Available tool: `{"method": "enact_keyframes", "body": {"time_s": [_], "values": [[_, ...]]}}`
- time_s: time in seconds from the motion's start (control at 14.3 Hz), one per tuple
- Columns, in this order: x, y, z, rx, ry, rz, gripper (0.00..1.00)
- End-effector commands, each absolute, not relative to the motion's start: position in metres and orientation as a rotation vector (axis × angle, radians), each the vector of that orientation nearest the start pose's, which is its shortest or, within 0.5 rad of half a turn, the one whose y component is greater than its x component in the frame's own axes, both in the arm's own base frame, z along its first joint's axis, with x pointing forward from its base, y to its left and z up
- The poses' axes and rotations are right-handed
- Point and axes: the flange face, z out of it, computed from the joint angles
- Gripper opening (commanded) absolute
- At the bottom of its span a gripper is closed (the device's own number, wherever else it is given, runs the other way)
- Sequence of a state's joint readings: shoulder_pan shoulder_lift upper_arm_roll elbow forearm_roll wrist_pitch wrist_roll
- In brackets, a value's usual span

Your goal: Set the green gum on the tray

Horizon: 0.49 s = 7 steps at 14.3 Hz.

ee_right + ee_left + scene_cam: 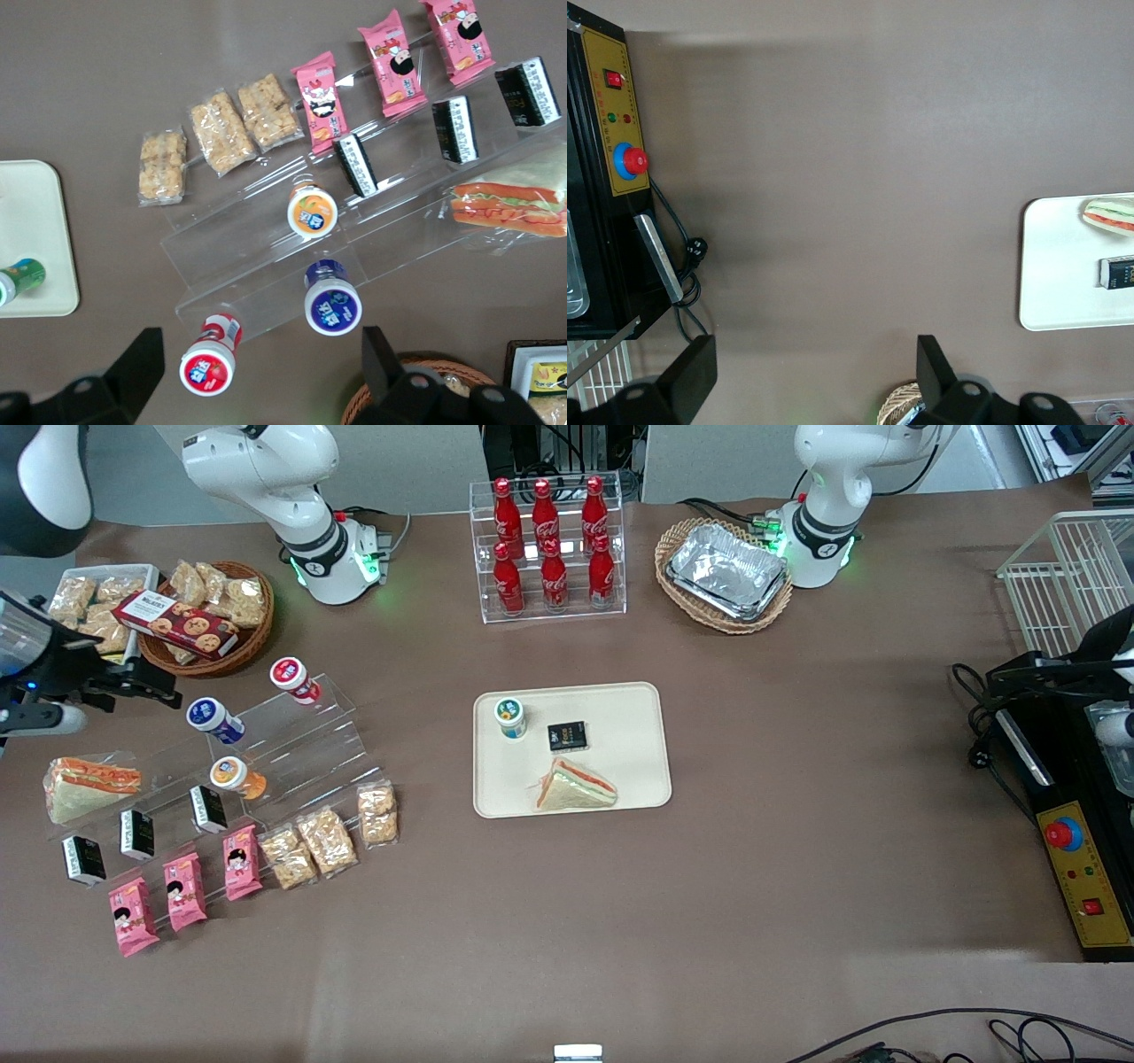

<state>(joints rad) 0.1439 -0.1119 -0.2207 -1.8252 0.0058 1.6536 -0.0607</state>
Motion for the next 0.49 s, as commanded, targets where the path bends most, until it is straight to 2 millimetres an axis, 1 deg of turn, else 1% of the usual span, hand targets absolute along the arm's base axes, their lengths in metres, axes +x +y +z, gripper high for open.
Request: {"method": "enact_keyframes", "body": {"time_s": [0.0, 0.42], "values": [[0.515, -0.061, 0.574, -3.116, 0.001, 0.096, 1.00], [0.520, -0.057, 0.563, -3.134, -0.001, 0.120, 1.00]]}}
